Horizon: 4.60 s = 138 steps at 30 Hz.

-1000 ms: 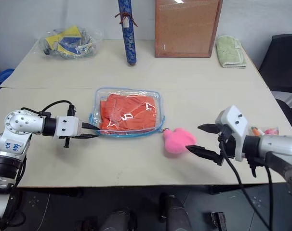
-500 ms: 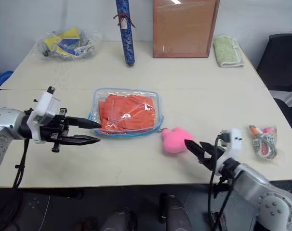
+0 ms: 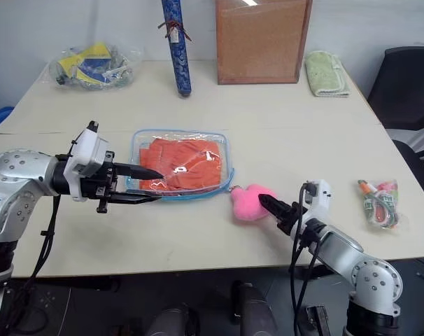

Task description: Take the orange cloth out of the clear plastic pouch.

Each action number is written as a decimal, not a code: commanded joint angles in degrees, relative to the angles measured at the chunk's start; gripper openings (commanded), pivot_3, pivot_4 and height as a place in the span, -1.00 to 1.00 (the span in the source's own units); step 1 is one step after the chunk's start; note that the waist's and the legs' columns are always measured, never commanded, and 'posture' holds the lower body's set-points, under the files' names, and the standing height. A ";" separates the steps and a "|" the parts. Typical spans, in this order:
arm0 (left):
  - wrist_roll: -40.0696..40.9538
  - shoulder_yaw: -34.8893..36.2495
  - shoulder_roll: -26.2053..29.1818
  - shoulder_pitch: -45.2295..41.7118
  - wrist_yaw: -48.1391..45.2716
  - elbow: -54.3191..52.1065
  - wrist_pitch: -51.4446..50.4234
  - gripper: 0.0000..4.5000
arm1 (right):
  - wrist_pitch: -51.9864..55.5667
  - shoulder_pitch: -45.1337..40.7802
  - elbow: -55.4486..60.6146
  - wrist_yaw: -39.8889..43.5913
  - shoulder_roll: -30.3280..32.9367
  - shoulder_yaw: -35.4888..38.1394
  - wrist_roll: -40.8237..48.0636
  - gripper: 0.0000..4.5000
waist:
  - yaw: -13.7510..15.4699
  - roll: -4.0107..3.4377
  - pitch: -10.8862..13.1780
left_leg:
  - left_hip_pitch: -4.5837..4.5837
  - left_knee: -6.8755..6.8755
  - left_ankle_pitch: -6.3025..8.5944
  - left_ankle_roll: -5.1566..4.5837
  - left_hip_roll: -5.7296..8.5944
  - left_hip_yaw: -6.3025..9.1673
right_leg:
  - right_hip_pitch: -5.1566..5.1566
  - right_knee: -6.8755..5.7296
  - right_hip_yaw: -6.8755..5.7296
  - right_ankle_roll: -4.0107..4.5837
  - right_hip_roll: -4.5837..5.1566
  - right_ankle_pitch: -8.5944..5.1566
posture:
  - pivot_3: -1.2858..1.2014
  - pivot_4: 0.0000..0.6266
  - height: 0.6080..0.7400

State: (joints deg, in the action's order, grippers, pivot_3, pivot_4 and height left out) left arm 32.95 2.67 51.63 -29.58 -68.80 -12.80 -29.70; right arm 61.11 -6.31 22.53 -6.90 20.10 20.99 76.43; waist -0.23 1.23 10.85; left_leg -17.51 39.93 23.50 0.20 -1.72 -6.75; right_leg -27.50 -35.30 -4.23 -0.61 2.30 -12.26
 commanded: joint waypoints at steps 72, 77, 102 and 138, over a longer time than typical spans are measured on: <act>-31.03 -22.60 -14.43 -7.33 -3.52 19.08 40.59 -0.99 | -60.47 -29.10 -17.18 61.59 19.44 -40.56 -81.53 1.00 | -0.18 0.09 -0.04 | 0.26 0.09 0.18 -0.10 -0.01 -0.29 | 0.06 -0.01 -0.03 0.04 -0.10 -0.04 | 0.03 -0.52 1.00; -30.57 -21.67 -13.28 -5.35 -3.53 15.88 38.43 -0.99 | -68.95 -33.40 -27.14 60.06 13.83 -43.21 -85.11 1.00 | -0.08 0.09 -0.04 | 0.38 0.12 0.17 -0.09 -0.07 -0.28 | -0.02 -0.25 -0.06 0.05 -0.04 -0.04 | 0.03 -0.52 1.00; -28.51 -14.95 -8.77 -1.71 0.43 10.37 29.45 -1.00 | -82.43 -38.18 -39.46 64.48 14.17 -40.94 -87.04 -0.99 | -0.17 0.08 -0.03 | 0.37 0.11 0.17 -0.09 -0.11 -0.25 | -0.07 -0.29 -0.10 0.07 0.02 -0.05 | 0.03 -0.52 1.00; -12.16 7.73 5.65 16.71 0.41 9.69 10.10 -0.41 | -85.48 -16.26 -23.42 69.33 32.51 -28.90 -71.74 -0.02 | -0.53 0.06 -0.02 | 0.43 0.05 0.23 0.08 -0.17 -0.29 | -0.16 -0.25 -0.12 0.28 0.03 -0.24 | 0.03 -0.52 1.00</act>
State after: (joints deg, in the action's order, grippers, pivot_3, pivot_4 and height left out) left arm 20.00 9.11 56.84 -13.21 -68.44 -1.95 -19.46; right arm -25.56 -23.21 -3.88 62.37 51.17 -10.66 2.86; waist -0.76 1.30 10.83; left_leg -17.08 39.98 23.73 0.29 -1.89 -7.04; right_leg -27.67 -35.55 -4.36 -0.32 2.32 -12.50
